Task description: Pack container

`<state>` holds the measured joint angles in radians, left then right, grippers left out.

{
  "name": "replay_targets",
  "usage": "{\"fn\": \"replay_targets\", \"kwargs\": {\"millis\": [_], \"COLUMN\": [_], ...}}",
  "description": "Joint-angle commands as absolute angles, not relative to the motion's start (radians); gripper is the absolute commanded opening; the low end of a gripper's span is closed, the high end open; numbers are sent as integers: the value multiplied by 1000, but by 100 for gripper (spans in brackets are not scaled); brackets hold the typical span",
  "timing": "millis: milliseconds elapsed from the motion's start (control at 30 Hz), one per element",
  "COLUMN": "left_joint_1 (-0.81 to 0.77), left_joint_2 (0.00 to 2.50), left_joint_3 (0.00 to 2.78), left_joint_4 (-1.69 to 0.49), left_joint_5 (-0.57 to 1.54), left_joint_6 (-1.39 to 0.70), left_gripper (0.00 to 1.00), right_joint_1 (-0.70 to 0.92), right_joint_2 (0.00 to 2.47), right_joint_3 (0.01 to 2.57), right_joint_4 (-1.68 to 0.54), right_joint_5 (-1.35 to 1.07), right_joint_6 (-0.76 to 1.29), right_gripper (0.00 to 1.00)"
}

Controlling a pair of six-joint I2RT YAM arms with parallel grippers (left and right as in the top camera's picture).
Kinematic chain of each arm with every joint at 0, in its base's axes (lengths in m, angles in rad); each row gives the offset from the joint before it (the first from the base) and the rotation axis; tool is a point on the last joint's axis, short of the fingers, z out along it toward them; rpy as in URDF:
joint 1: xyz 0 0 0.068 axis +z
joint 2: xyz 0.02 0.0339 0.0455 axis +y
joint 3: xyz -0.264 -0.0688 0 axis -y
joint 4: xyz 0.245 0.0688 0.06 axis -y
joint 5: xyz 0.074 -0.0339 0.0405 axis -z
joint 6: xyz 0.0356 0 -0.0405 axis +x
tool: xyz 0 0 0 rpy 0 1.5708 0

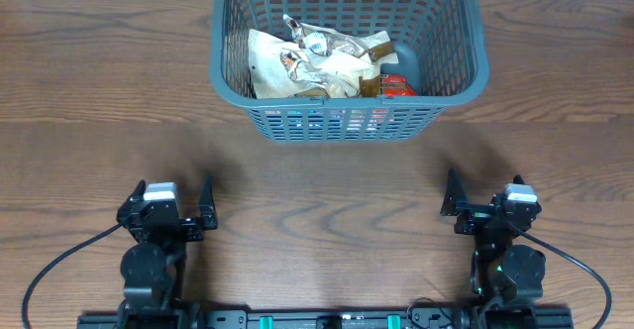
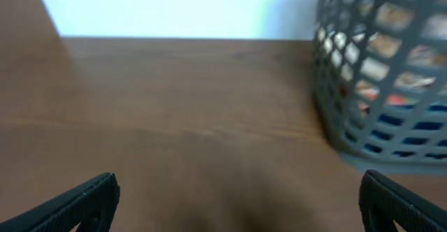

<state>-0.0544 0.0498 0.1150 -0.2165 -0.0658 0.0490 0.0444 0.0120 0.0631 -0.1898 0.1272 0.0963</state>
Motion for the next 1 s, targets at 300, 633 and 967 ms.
{"fn": "replay_targets", "kwargs": {"millis": [300,633,967], "left_joint_1": [-29,-24,-50], "left_joint_2": [41,41,41], "left_joint_3": [47,47,47], "left_joint_4": [-162,-166,-167], "left_joint_5": [-143,-69,38], "left_joint_6": [9,16,51], "left_gripper": [99,99,99], "right_joint_1": [52,52,52], "right_joint_2": [6,6,6], "right_joint_3": [57,57,57], "right_joint_4": [-189,-189,-189], "right_joint_5": [124,124,124], "right_joint_6": [108,108,108], "right_gripper": [99,99,99]}}
